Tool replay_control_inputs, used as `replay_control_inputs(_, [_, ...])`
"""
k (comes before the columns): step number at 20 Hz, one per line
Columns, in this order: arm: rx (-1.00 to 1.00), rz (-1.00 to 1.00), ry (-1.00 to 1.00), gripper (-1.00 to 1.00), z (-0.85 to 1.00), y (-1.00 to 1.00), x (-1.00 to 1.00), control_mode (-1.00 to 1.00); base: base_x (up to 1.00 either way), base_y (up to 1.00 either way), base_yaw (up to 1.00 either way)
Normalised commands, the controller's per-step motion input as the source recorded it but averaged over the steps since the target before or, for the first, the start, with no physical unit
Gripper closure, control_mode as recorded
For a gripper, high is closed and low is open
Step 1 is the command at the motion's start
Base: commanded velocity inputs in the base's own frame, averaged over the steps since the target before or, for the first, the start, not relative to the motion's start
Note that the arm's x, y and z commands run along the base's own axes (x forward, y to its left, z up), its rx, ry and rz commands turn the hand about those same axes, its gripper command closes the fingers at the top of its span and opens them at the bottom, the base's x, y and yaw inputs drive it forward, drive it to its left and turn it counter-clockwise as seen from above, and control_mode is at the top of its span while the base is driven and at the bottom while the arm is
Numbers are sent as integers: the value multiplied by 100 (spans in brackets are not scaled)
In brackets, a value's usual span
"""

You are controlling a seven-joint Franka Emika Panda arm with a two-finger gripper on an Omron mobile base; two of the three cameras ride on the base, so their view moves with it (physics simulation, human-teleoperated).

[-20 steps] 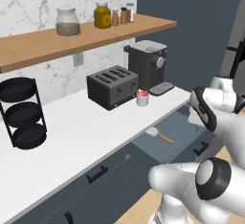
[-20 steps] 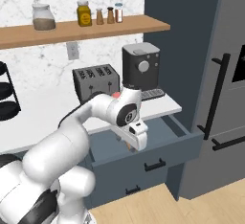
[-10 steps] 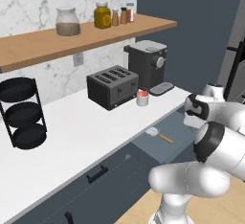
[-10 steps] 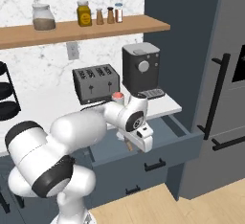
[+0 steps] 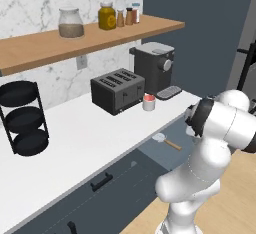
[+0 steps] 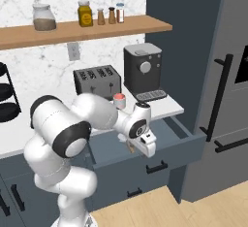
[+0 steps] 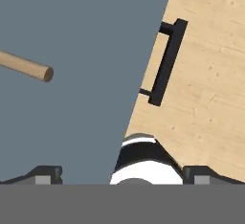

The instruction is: Pick the pizza cutter from the drawer and place it on the counter.

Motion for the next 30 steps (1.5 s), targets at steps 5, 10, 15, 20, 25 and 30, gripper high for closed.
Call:
replay_control_inputs(5, [0, 0, -2, -100, -55, -8, 22, -100, 0, 0, 0])
replay_control_inputs(10, [0, 0, -10, -100, -35, 0, 32, -100, 0, 0, 0])
replay_control_inputs(15, [0, 0, 0, -100, -6, -3, -12, -100, 0, 0, 0])
replay_control_inputs(20, [0, -14, 0, -100, -5, -54, -100, -100, 0, 0, 0])
replay_control_inputs(25, [0, -15, 0, -100, -3, -80, -100, -100, 0, 0, 0])
replay_control_inputs(30, [8, -26, 3, -100, 17, -86, -89, -100, 0, 0, 0])
